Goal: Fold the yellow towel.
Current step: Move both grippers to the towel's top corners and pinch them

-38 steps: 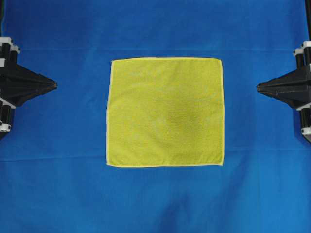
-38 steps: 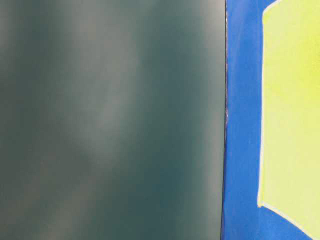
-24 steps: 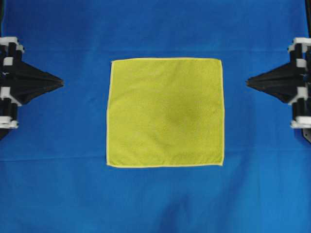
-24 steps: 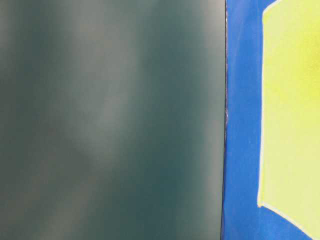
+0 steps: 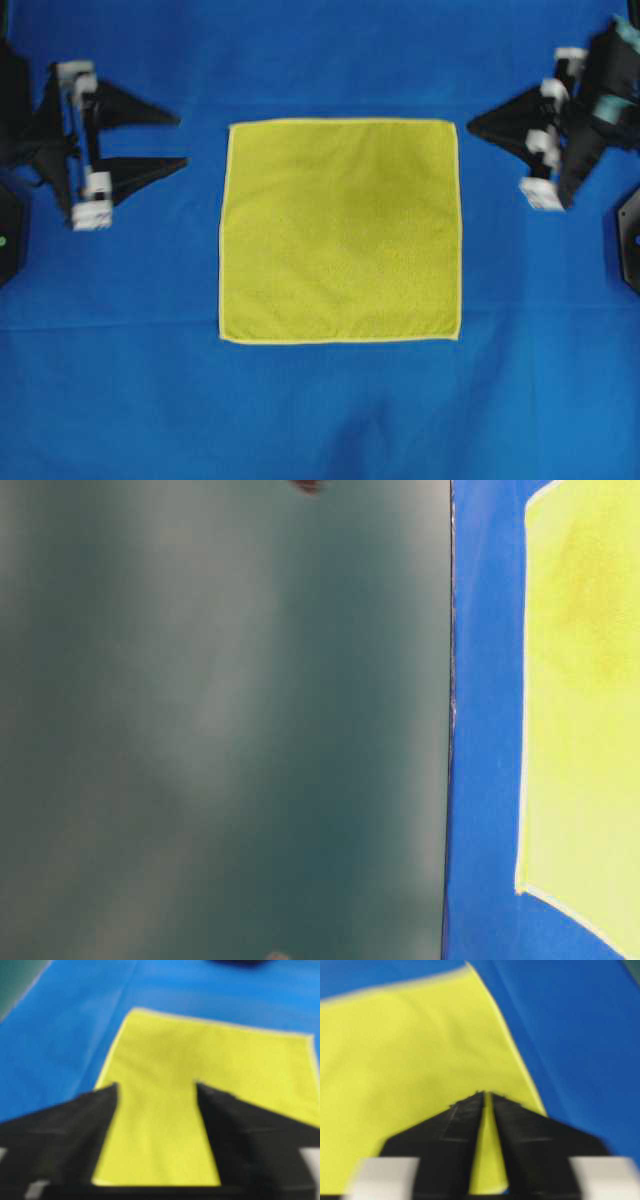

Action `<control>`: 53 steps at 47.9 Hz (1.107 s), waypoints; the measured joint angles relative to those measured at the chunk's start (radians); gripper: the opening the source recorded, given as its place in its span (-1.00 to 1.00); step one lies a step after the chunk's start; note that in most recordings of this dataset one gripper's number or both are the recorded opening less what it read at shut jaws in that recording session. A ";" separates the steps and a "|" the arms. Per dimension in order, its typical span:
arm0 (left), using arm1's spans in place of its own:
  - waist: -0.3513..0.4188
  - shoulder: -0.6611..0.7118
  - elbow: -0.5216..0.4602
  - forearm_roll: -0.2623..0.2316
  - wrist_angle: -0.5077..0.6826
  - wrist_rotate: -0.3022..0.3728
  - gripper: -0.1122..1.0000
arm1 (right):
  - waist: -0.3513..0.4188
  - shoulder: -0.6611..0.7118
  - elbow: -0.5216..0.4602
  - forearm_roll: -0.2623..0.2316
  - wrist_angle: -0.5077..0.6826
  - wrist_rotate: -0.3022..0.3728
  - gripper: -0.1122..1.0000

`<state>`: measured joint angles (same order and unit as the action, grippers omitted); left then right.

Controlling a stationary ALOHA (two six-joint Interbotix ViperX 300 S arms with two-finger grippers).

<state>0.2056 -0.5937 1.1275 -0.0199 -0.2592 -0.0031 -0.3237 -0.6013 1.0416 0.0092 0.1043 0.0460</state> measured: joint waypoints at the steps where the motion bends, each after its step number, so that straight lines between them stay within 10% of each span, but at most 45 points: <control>1: 0.008 0.017 -0.005 0.002 0.000 0.002 0.65 | -0.011 0.014 -0.005 -0.002 0.006 0.000 -0.03; 7: 0.051 0.124 -0.034 0.000 0.002 0.014 0.77 | -0.069 0.112 -0.031 -0.020 0.038 -0.002 0.40; 31: 0.173 0.609 -0.176 0.000 -0.048 0.012 0.76 | -0.163 0.503 -0.091 -0.063 -0.043 -0.003 0.32; 53: 0.213 0.730 -0.224 0.000 -0.074 0.012 0.69 | -0.212 0.597 -0.095 -0.064 -0.129 -0.009 0.21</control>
<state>0.4188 0.1365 0.9035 -0.0199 -0.3329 0.0092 -0.5354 -0.0046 0.9465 -0.0552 -0.0245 0.0368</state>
